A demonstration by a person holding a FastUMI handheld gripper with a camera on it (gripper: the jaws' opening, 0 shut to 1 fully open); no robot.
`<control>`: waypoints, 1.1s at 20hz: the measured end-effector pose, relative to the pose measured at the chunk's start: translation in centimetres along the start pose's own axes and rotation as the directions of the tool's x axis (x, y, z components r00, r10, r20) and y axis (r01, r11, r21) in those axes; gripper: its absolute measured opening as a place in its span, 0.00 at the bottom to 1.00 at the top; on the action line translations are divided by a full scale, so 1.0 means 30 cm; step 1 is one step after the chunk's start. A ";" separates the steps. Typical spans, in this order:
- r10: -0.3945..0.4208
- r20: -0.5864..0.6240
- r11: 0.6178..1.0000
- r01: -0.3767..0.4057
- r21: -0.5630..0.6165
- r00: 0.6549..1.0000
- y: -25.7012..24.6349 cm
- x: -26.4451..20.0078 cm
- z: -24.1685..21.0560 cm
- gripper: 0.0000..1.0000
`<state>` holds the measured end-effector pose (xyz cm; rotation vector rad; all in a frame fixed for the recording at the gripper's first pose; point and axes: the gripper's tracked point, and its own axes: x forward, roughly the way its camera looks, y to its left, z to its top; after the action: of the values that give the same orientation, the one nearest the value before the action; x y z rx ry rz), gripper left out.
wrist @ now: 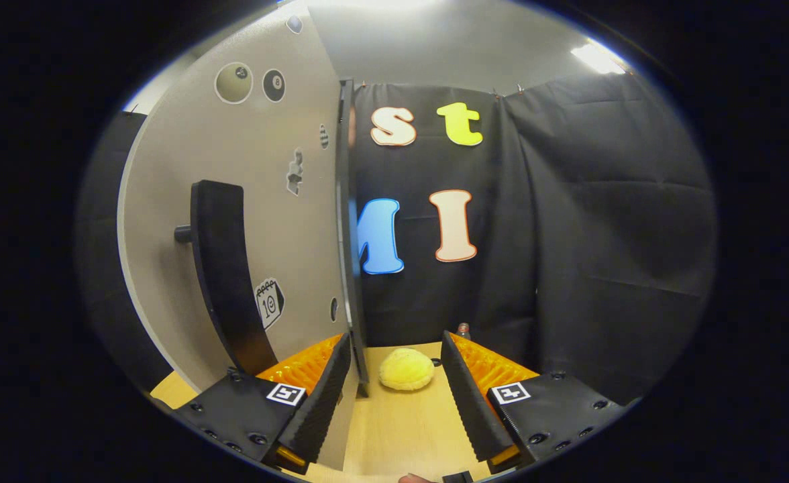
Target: Open the shoe cabinet door, grab the shoes and put them into the shoe cabinet, then close the shoe cabinet door.
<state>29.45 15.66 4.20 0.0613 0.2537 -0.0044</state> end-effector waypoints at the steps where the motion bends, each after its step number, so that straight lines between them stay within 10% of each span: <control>1: 0.018 -0.001 1.000 -0.018 -0.010 1.000 0.039 0.004 0.001 0.85; 22: 0.288 0.042 0.955 -0.283 -0.090 0.957 0.764 0.125 0.052 0.94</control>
<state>33.76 38.46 6.15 0.0148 0.1882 0.2925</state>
